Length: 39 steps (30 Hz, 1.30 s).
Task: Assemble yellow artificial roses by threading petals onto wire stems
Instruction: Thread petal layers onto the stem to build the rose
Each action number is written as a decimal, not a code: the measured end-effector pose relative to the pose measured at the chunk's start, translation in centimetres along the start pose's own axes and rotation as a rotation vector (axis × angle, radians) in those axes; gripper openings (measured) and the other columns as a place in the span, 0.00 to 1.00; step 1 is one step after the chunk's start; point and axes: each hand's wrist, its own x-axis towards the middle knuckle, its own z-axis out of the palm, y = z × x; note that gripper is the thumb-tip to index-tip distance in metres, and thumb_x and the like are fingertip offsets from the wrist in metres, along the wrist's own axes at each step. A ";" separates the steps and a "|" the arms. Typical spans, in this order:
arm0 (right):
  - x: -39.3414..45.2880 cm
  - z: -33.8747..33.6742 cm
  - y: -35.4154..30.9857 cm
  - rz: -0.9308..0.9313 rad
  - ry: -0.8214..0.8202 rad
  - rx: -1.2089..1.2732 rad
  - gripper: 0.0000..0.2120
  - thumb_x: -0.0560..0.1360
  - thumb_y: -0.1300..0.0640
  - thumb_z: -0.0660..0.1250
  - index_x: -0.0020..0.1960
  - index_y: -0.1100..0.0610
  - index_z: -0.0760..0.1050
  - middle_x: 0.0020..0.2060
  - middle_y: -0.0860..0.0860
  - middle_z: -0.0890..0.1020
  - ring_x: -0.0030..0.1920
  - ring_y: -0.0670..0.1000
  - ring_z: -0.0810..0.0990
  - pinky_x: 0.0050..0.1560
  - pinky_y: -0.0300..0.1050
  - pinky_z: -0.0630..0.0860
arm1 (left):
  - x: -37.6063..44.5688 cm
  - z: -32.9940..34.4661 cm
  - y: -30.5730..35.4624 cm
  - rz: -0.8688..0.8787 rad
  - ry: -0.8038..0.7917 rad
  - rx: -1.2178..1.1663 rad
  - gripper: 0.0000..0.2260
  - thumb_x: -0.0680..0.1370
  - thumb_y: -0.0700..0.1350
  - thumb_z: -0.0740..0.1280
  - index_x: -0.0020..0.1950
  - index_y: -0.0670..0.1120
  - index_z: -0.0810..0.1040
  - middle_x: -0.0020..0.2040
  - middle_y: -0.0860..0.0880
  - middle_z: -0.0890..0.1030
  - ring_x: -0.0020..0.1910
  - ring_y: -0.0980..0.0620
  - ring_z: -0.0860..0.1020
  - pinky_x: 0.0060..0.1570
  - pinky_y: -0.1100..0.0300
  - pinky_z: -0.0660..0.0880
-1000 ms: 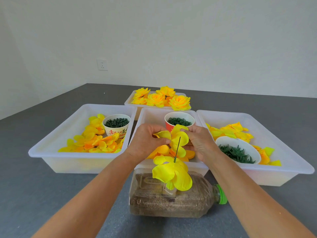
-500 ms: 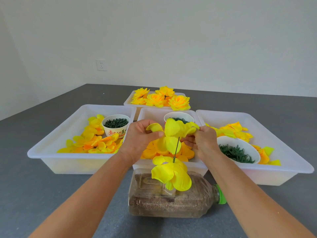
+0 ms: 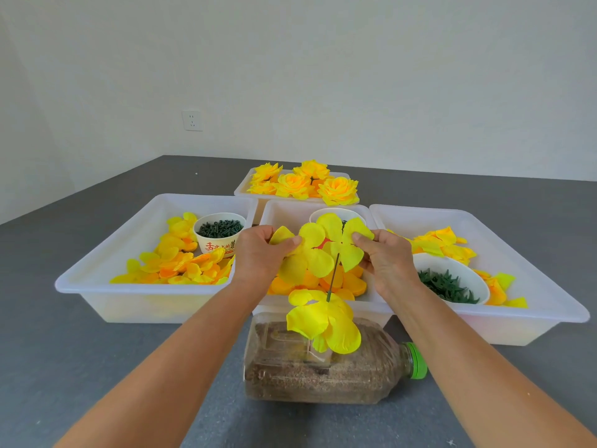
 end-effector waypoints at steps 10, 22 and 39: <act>0.1 0.2 0.2 -0.007 0.007 -0.122 0.12 0.74 0.61 0.69 0.34 0.54 0.73 0.27 0.50 0.76 0.26 0.46 0.72 0.28 0.38 0.72 | -2.1 -1.4 1.9 0.273 -0.175 0.156 0.10 0.72 0.39 0.72 0.51 0.48 0.80 0.52 0.53 0.78 0.52 0.55 0.77 0.53 0.60 0.74; 0.6 0.6 0.9 -0.043 -0.147 -0.496 0.05 0.73 0.65 0.67 0.45 0.58 0.80 0.43 0.59 0.81 0.41 0.55 0.79 0.39 0.47 0.78 | -8.4 -7.4 5.7 0.527 -0.714 0.239 0.14 0.59 0.46 0.81 0.41 0.51 0.83 0.46 0.55 0.77 0.49 0.55 0.76 0.52 0.65 0.70; -15.6 -2.5 -2.3 -0.965 -0.338 -0.706 0.13 0.67 0.53 0.73 0.50 0.55 0.82 0.40 0.49 0.77 0.42 0.49 0.77 0.43 0.40 0.74 | -8.3 -6.9 4.8 0.515 -0.573 0.399 0.03 0.71 0.39 0.73 0.38 0.44 0.81 0.38 0.53 0.78 0.41 0.60 0.75 0.39 0.75 0.66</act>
